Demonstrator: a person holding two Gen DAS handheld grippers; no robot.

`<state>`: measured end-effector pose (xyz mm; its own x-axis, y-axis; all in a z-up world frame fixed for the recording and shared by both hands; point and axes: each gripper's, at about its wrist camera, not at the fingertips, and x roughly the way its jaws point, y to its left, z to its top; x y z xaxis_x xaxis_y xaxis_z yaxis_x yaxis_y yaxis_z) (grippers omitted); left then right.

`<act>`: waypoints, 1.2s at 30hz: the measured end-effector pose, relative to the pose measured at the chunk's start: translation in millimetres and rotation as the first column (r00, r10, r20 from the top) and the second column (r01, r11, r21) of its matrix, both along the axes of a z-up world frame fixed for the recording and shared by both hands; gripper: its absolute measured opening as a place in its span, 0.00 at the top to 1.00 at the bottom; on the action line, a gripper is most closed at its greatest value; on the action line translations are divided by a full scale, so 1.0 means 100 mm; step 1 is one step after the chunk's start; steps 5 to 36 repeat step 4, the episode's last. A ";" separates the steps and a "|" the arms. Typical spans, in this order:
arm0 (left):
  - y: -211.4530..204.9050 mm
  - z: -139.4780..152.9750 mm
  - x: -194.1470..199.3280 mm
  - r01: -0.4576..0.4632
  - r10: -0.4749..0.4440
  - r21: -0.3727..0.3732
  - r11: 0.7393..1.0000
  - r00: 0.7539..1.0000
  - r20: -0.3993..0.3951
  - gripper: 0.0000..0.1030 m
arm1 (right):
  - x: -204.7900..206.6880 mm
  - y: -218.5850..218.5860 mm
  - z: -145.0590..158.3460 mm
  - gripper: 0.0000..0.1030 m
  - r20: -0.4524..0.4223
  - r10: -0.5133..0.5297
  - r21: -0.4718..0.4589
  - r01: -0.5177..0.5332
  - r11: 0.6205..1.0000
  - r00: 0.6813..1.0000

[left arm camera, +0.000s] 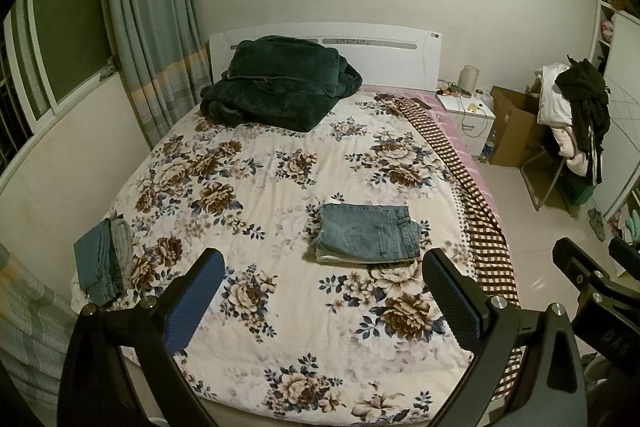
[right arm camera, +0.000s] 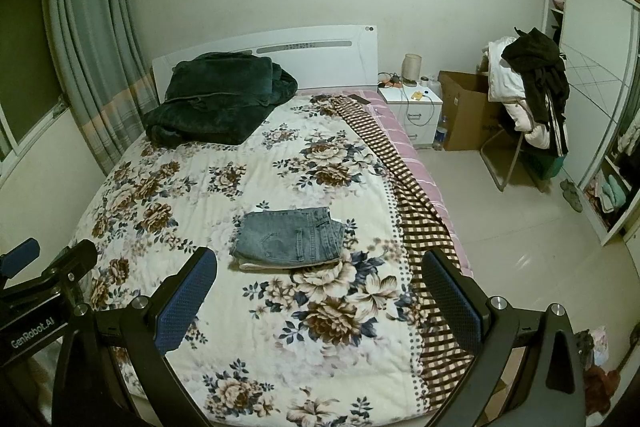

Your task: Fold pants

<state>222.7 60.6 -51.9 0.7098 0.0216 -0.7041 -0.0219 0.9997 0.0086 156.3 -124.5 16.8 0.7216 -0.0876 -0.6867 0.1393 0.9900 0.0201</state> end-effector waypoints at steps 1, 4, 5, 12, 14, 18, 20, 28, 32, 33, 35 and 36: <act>0.01 0.02 0.01 0.000 0.000 0.002 1.000 1.000 0.002 0.02 | 0.00 0.00 0.00 0.00 0.000 -0.001 -0.001 0.001 1.000 1.000; 0.01 0.03 0.01 0.001 -0.001 0.002 1.000 1.000 0.002 0.02 | 0.00 0.00 0.00 0.00 -0.002 0.000 0.001 0.000 1.000 1.000; 0.01 0.03 0.01 0.001 -0.001 0.002 1.000 1.000 0.002 0.02 | 0.00 0.00 0.00 0.00 -0.002 0.000 0.001 0.000 1.000 1.000; 0.01 0.03 0.01 0.001 -0.001 0.002 1.000 1.000 0.002 0.02 | 0.00 0.00 0.00 0.00 -0.002 0.000 0.001 0.000 1.000 1.000; 0.01 0.03 0.01 0.001 -0.001 0.002 1.000 1.000 0.002 0.02 | 0.00 0.00 0.00 0.00 -0.002 0.000 0.001 0.000 1.000 1.000; 0.01 0.03 0.01 0.001 -0.001 0.002 1.000 1.000 0.002 0.02 | 0.00 0.00 0.00 0.00 -0.002 0.000 0.001 0.000 1.000 1.000; 0.01 0.03 0.01 0.001 -0.001 0.002 1.000 1.000 0.002 0.02 | 0.00 0.00 0.00 0.00 -0.002 0.000 0.001 0.000 1.000 1.000; 0.01 0.03 0.01 0.001 -0.001 0.002 1.000 1.000 0.002 0.02 | 0.00 0.00 0.00 0.00 -0.002 0.000 0.001 0.000 1.000 1.000; 0.01 0.03 0.01 0.001 -0.001 0.002 1.000 1.000 0.002 0.02 | 0.00 0.00 0.00 0.00 -0.002 0.000 0.001 0.000 1.000 1.000; 0.01 0.03 0.01 0.001 -0.001 0.002 1.000 1.000 0.002 0.02 | 0.00 0.00 0.00 0.00 -0.002 0.000 0.001 0.000 1.000 1.000; 0.01 0.03 0.01 0.001 -0.001 0.002 1.000 1.000 0.002 0.02 | 0.00 0.00 0.00 0.00 -0.002 0.000 0.001 0.000 1.000 1.000; 0.01 0.03 0.01 0.001 -0.001 0.002 1.000 1.000 0.002 0.02 | 0.00 0.00 0.00 0.00 -0.002 0.000 0.001 0.000 1.000 1.000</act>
